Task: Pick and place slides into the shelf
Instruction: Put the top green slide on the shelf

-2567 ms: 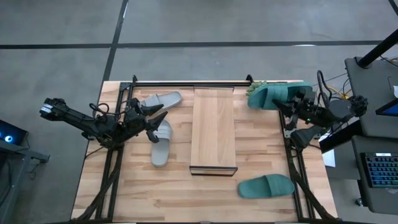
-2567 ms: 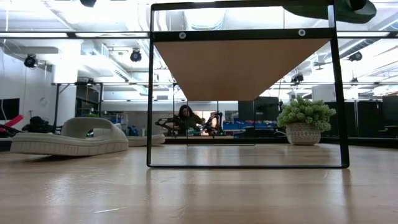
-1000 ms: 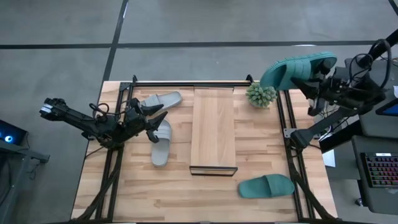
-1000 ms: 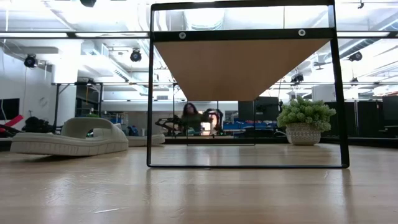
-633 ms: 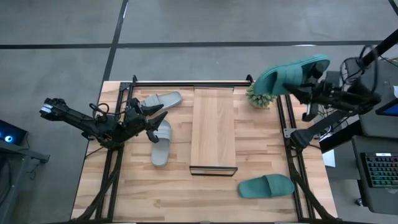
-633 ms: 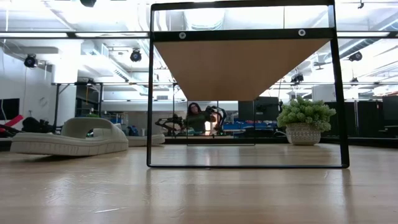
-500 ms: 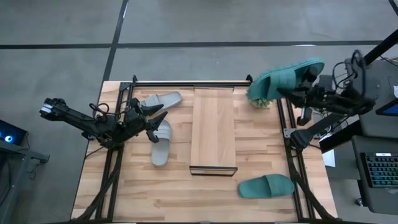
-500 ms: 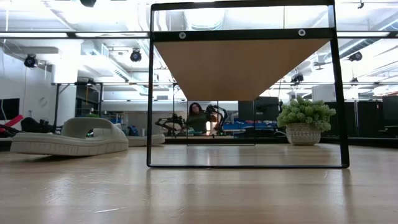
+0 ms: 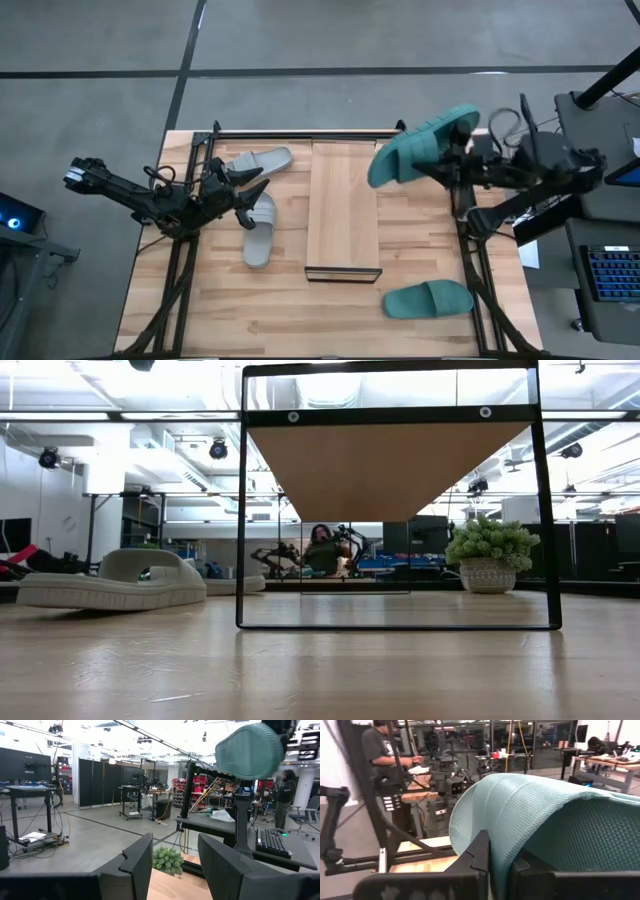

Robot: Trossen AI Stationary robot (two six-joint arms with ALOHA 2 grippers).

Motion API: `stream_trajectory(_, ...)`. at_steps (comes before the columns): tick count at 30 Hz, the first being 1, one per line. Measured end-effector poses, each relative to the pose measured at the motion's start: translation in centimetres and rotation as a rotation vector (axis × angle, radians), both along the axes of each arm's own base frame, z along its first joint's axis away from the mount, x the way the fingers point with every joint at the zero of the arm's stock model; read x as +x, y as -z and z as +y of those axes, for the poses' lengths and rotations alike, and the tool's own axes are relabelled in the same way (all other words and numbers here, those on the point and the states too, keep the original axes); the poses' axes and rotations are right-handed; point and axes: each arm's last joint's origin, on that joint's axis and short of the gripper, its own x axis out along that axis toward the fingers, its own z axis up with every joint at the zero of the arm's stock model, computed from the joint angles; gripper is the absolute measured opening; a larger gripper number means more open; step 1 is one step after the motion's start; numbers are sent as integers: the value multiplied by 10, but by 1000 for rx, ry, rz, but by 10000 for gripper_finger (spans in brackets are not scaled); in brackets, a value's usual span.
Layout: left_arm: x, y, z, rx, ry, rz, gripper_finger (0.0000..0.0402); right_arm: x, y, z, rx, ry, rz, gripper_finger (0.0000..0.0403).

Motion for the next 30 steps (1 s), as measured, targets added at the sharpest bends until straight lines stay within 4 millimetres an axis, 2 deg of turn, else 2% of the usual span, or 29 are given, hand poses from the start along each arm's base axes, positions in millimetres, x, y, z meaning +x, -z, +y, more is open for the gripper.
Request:
stream_trajectory(4,0,0,0,0,0,0,141,12,1,-21,-5,10,9,11)
stream_trajectory(7,0,0,0,0,0,0,141,11,-1,-32,-15,16,-9,11)
stream_trajectory(12,0,0,0,0,0,0,141,8,-3,-42,-46,9,-18,11)
stream_trajectory(19,0,0,0,0,0,0,141,17,2,-57,-61,33,17,11)
stream_trajectory(30,0,0,0,1,0,2,141,21,10,-91,-50,69,59,11)
